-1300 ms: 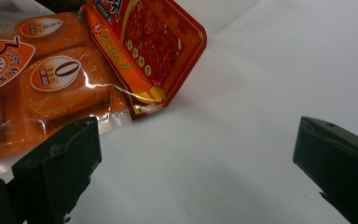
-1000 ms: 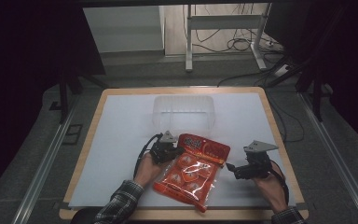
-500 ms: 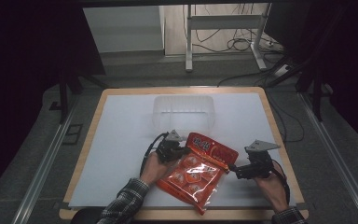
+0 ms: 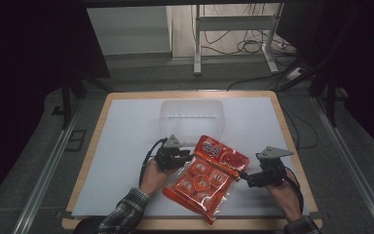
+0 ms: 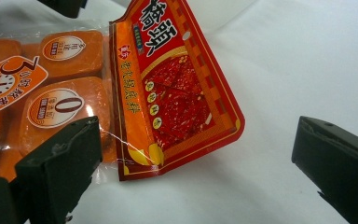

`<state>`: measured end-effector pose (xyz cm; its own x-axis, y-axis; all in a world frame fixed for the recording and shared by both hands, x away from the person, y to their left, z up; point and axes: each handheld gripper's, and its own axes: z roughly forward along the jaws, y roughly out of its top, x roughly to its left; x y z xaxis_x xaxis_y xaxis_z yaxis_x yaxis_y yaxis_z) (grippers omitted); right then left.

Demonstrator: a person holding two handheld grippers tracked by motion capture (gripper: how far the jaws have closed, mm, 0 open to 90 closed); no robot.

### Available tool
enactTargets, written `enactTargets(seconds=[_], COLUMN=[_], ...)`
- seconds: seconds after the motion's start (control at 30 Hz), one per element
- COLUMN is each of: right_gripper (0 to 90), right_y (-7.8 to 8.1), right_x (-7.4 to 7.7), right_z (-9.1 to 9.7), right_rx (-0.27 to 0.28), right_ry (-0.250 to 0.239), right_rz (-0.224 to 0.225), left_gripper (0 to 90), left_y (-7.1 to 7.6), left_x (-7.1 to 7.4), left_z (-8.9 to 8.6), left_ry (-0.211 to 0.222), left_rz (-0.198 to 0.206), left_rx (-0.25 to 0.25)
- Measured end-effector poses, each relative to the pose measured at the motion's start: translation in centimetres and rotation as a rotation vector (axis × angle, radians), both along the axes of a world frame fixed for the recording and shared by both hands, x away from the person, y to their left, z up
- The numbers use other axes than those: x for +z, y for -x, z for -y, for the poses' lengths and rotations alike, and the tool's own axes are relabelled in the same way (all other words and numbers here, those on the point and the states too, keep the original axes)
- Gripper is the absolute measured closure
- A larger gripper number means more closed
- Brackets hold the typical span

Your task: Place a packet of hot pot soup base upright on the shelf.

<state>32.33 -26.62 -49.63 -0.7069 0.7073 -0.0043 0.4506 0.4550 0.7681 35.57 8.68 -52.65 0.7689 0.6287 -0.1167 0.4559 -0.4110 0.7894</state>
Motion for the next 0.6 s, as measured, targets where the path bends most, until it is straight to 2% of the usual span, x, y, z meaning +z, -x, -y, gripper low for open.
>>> enactTargets(seconds=[0.07,0.3,0.5,0.6], right_gripper=[1.6,1.5,1.5,1.4], right_y=[0.0,0.0,0.0,0.1], right_x=[0.0,0.1,0.1,0.3], right_z=[0.0,0.1,0.1,-0.1], right_rx=[0.001,0.007,0.013,0.008], right_ry=[0.005,0.000,-0.011,-0.015], right_rz=[0.005,0.013,0.009,0.024], left_gripper=[64.7,56.4,47.7,43.1], left_y=[0.4,1.6,2.6,3.3], left_x=[0.2,0.9,1.4,1.3], left_z=[-0.3,-1.1,-2.1,-3.0], left_ry=[-0.008,-0.024,-0.015,-0.010], left_rz=[0.006,0.032,0.043,0.047], left_rx=[0.005,0.018,0.037,0.060])
